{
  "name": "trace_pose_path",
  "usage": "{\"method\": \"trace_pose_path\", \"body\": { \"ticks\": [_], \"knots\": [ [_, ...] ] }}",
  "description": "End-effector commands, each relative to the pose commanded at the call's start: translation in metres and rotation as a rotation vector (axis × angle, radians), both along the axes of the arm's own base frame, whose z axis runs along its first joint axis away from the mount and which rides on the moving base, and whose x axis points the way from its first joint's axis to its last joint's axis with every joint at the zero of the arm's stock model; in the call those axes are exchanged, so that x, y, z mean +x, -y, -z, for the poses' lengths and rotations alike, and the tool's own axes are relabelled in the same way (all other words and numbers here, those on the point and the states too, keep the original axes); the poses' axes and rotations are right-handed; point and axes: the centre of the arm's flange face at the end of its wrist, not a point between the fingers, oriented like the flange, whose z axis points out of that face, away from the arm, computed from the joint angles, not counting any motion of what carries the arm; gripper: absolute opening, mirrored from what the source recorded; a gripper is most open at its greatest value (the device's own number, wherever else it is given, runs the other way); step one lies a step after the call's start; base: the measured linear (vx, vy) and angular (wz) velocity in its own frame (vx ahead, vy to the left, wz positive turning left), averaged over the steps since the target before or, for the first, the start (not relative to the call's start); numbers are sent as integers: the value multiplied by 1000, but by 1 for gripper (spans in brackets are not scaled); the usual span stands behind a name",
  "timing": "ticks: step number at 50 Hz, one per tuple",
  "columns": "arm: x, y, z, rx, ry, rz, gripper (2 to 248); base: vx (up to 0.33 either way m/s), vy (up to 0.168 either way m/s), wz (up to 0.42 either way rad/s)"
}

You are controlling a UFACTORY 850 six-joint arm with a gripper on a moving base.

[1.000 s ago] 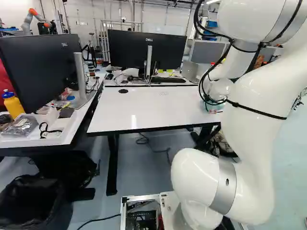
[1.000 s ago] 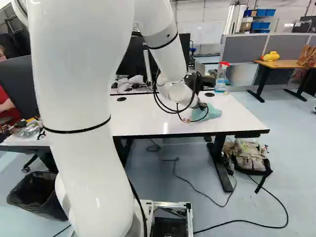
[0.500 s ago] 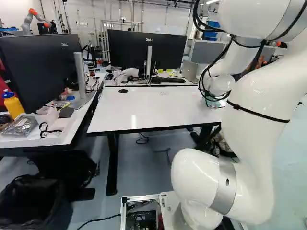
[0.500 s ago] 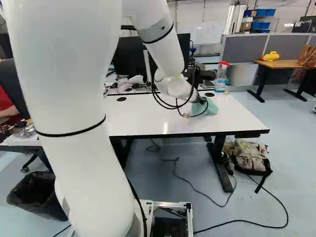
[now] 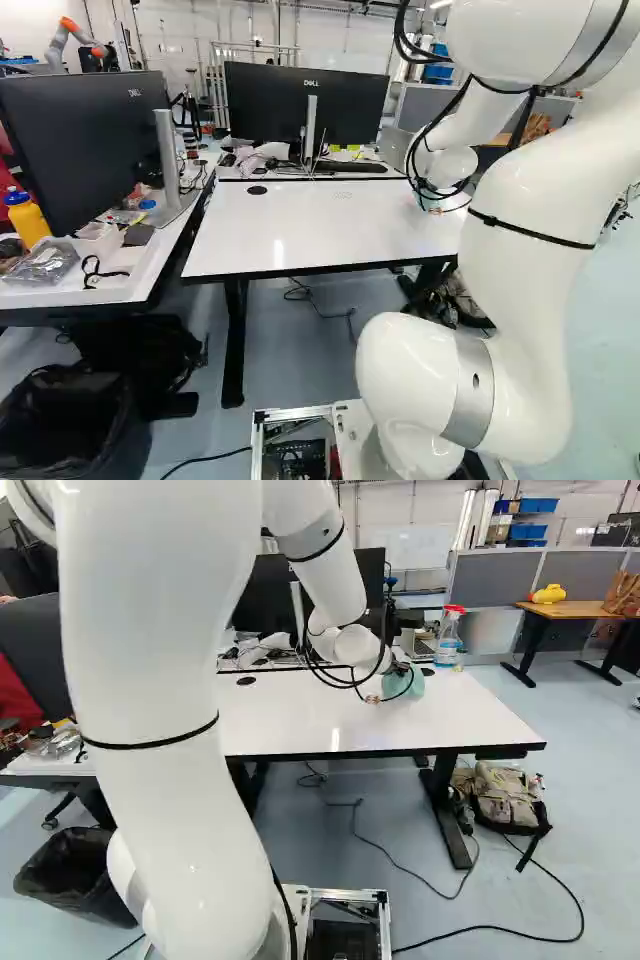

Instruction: Clean the table with the green towel

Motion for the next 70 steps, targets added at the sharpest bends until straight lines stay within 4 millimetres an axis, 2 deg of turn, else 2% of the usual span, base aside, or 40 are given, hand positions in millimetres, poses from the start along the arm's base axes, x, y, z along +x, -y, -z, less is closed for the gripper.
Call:
{"method": "trace_pose_path", "body": {
  "ticks": [43, 70],
  "knots": [
    [80, 6, 7, -13, 27, -50, 39, 0, 0, 0],
    [79, 5, 15, 31, -63, -50, 39, 0, 0, 0]
  ]
}}
